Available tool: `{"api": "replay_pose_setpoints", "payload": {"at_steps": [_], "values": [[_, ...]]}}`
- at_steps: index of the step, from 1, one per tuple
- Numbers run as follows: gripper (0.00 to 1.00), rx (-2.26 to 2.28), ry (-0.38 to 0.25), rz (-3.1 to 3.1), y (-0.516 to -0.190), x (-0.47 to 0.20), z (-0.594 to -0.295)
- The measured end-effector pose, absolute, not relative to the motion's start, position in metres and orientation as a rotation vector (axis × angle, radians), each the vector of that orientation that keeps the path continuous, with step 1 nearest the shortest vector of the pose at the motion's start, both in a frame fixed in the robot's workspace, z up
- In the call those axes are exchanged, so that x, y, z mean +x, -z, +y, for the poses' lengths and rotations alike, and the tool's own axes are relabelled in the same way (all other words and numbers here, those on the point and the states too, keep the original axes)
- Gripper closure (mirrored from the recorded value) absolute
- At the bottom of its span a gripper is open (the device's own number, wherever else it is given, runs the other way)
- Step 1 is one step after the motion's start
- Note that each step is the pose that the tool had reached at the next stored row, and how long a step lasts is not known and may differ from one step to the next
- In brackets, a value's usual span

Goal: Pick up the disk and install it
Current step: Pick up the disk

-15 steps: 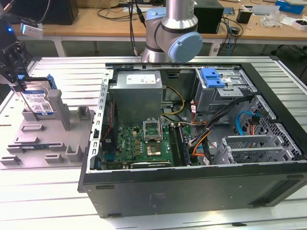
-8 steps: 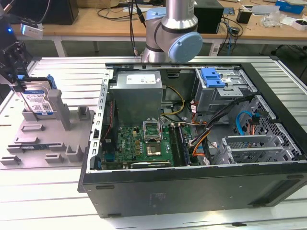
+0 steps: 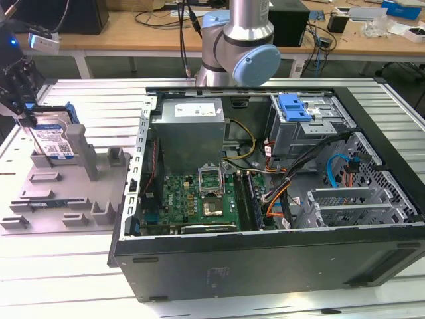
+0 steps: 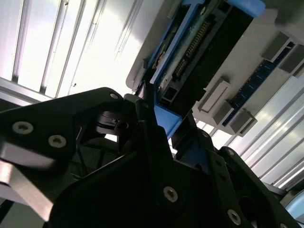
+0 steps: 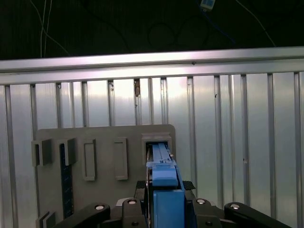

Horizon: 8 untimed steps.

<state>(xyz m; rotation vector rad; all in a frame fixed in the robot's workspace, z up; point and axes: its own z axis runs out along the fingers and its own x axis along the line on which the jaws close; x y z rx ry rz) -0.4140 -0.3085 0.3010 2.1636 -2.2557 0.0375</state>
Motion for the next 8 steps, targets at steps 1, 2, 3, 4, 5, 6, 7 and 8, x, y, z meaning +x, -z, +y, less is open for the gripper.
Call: {"api": "replay_pose_setpoints", "payload": {"at_steps": [1,2,3,4,5,6,7,8], "values": [[0.6,2.164,-0.038,-2.256,-0.3009,-0.414,-0.3085],[0.6,2.164,-0.038,-2.256,-0.3009,-0.414,-0.3085],[0.6,2.164,-0.037,-2.256,-0.3009,-0.414,-0.3085],[0.6,2.164,-0.038,-2.256,-0.3009,-0.414,-0.3085],[0.6,2.164,-0.037,-2.256,-0.3009,-0.4141,-0.3085],[0.6,2.164,-0.037,-2.256,-0.3008,-0.4141,-0.3085],[0.6,2.164,-0.037,-2.256,-0.3007,-0.4141,-0.3085],[0.6,2.164,-0.037,-2.256,-0.3005,-0.414,-0.3085]]}}
